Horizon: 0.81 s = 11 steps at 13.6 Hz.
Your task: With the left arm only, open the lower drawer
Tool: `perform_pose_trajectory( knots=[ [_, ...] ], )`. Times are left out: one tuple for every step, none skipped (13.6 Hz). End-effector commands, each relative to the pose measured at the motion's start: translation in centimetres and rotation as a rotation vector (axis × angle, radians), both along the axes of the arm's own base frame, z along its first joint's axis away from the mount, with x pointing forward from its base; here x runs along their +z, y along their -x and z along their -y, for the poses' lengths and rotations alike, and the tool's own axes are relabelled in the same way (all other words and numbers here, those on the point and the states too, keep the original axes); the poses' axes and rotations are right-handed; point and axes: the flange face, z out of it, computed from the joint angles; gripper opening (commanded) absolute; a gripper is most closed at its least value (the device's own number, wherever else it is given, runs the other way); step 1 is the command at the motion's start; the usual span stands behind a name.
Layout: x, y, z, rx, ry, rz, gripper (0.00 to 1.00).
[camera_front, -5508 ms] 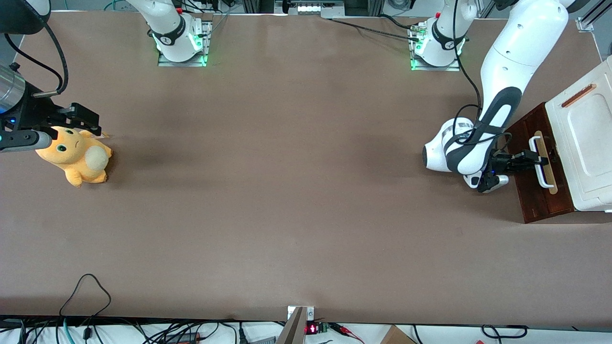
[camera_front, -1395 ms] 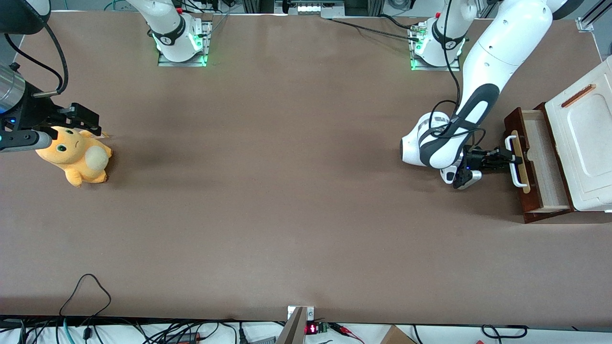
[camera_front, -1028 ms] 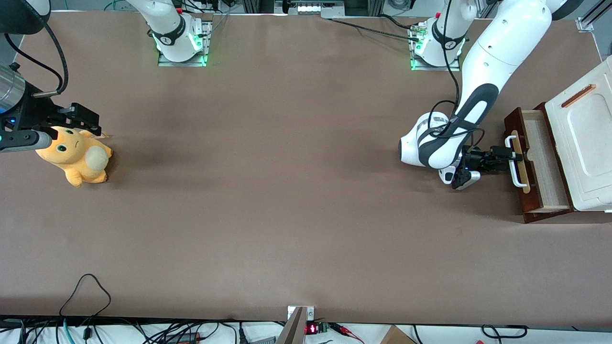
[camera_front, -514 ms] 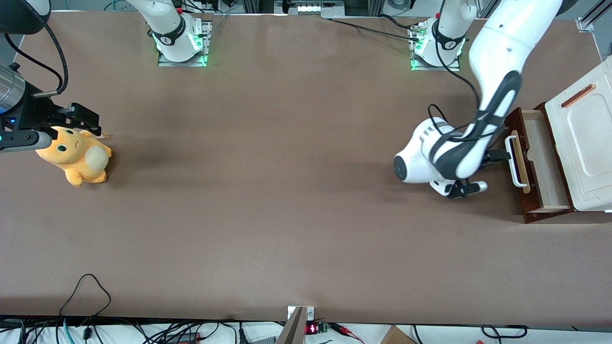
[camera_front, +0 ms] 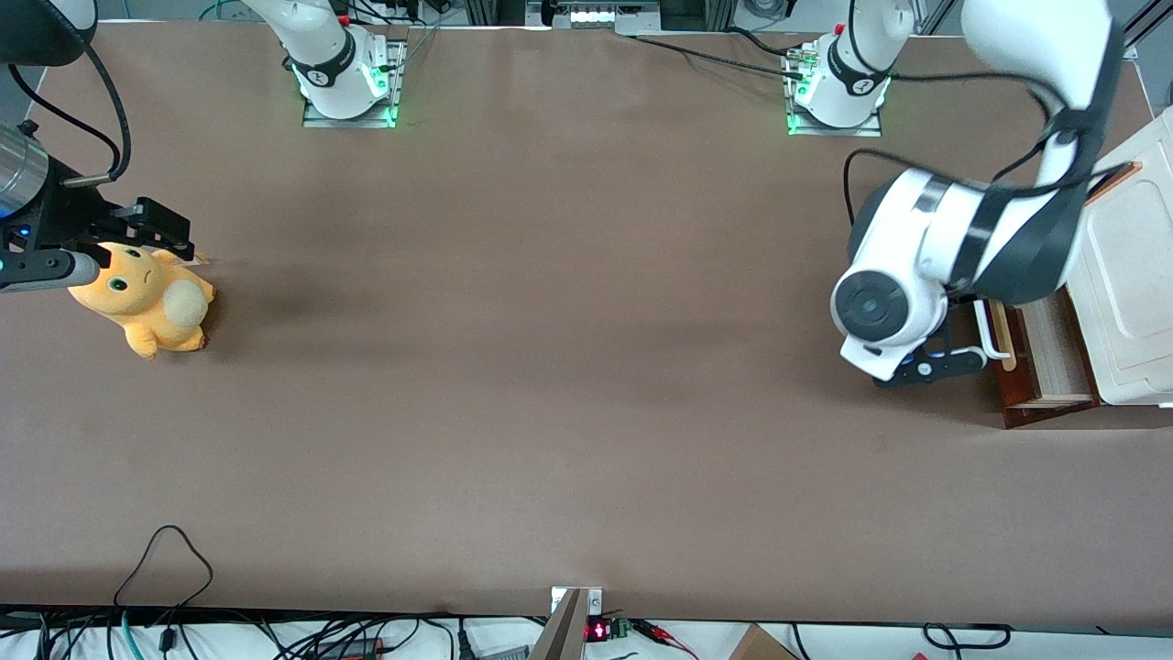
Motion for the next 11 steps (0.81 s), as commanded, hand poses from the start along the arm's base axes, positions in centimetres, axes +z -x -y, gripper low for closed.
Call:
perform_pose_trajectory(
  knots=[
    [5.3,0.3,-3.3,0.032,0.212,0.044,1.00],
    [7.5,0.4,-4.5,0.041,0.311,0.081,1.00],
    [9.6,0.7,-7.2,0.049,0.436,0.113,1.00],
    [10.5,1.1,-8.6,0.057,0.513,0.126,1.00],
    [11.3,1.6,-9.6,0.055,0.552,0.146,1.00],
    [11.6,2.3,-9.9,0.032,0.559,0.169,1.00],
    [11.7,3.1,-10.0,0.001,0.564,0.192,1.00],
    [11.4,3.8,-10.1,-0.027,0.567,0.216,1.00],
    [11.3,4.3,-10.1,-0.037,0.568,0.232,1.00],
    [11.4,4.3,-10.1,-0.041,0.562,0.235,1.00],
    [11.6,4.2,-9.9,-0.048,0.560,0.239,1.00]
  ],
)
